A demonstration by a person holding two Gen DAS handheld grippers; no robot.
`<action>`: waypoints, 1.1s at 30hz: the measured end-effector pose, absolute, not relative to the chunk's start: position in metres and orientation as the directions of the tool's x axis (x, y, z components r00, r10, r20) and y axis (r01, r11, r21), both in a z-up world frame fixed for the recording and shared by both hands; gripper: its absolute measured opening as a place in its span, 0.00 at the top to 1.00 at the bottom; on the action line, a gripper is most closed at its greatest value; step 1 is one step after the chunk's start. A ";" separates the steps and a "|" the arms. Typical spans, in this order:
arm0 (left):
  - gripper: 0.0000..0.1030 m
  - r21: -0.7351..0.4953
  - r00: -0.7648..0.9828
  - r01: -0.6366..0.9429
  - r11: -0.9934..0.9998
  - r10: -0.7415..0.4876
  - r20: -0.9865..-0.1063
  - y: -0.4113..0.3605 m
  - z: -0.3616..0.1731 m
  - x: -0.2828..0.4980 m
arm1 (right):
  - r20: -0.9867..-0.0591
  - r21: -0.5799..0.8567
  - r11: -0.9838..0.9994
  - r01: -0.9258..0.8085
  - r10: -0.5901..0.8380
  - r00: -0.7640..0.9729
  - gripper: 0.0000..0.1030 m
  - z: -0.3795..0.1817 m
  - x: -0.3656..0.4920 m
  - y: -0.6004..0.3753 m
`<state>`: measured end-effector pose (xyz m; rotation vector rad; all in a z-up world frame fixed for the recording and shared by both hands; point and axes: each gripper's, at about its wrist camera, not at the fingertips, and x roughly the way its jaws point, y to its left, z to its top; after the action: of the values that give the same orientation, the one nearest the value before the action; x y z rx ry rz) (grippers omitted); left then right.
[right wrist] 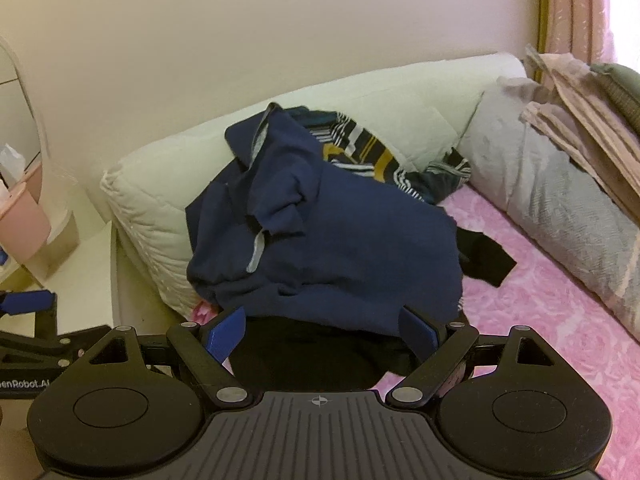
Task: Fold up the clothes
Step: 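Move both grippers toward the navy garment on the clothes heap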
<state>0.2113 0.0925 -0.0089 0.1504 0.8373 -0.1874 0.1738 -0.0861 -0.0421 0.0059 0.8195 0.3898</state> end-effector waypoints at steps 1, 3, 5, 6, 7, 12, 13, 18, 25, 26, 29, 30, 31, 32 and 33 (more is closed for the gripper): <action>0.08 0.057 0.653 0.229 0.972 -0.110 -0.749 0.091 -0.010 0.212 | -0.714 0.155 0.928 -0.340 0.343 0.611 0.16 -0.043 0.175 -0.085; 0.08 0.059 0.650 0.237 0.970 -0.113 -0.752 0.088 -0.011 0.214 | -0.715 0.150 0.927 -0.343 0.342 0.610 0.16 -0.043 0.177 -0.086; 0.08 0.059 0.646 0.240 0.969 -0.114 -0.755 0.086 -0.012 0.217 | -0.717 0.148 0.928 -0.342 0.340 0.609 0.16 -0.044 0.180 -0.087; 0.08 0.055 0.644 0.241 0.969 -0.117 -0.756 0.085 -0.012 0.218 | -0.719 0.149 0.929 -0.340 0.338 0.608 0.16 -0.044 0.182 -0.087; 0.08 0.051 0.642 0.242 0.969 -0.121 -0.757 0.085 -0.013 0.219 | -0.721 0.150 0.929 -0.337 0.336 0.606 0.16 -0.044 0.184 -0.088; 0.08 0.052 0.642 0.255 0.966 -0.129 -0.756 0.080 -0.014 0.222 | -0.728 0.144 0.935 -0.324 0.322 0.605 0.16 -0.046 0.187 -0.094; 0.08 0.049 0.641 0.257 0.965 -0.132 -0.756 0.079 -0.014 0.222 | -0.732 0.143 0.937 -0.320 0.318 0.603 0.16 -0.047 0.187 -0.095; 0.08 0.050 0.626 0.277 0.960 -0.141 -0.767 0.073 -0.019 0.222 | -0.739 0.117 0.943 -0.311 0.291 0.607 0.16 -0.052 0.185 -0.101; 0.08 0.061 0.615 0.294 0.954 -0.140 -0.776 0.063 -0.023 0.222 | -0.750 0.138 0.952 -0.272 0.280 0.599 0.15 -0.058 0.189 -0.117; 0.08 0.064 0.614 0.295 0.953 -0.138 -0.777 0.062 -0.023 0.222 | -0.752 0.144 0.951 -0.273 0.284 0.595 0.07 -0.059 0.189 -0.118; 0.08 0.072 0.613 0.287 0.955 -0.125 -0.780 0.059 -0.024 0.222 | -0.752 0.173 0.944 -0.281 0.311 0.581 0.01 -0.062 0.192 -0.123; 0.08 0.072 0.613 0.281 0.957 -0.122 -0.781 0.059 -0.024 0.223 | -0.752 0.182 0.940 -0.287 0.321 0.575 0.01 -0.063 0.193 -0.125; 0.08 0.070 0.612 0.276 0.958 -0.119 -0.782 0.058 -0.024 0.224 | -0.751 0.185 0.938 -0.293 0.327 0.573 0.01 -0.064 0.193 -0.125; 0.08 0.073 0.611 0.272 0.960 -0.113 -0.783 0.058 -0.025 0.224 | -0.751 0.188 0.936 -0.299 0.333 0.571 0.01 -0.065 0.194 -0.125; 0.08 0.081 0.611 0.267 0.960 -0.104 -0.785 0.057 -0.025 0.224 | -0.750 0.191 0.933 -0.304 0.338 0.568 0.01 -0.067 0.195 -0.126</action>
<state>0.2239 0.0571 -0.0251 0.1981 0.8893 -0.2158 0.1953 -0.1257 -0.0666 0.0415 0.8897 0.3774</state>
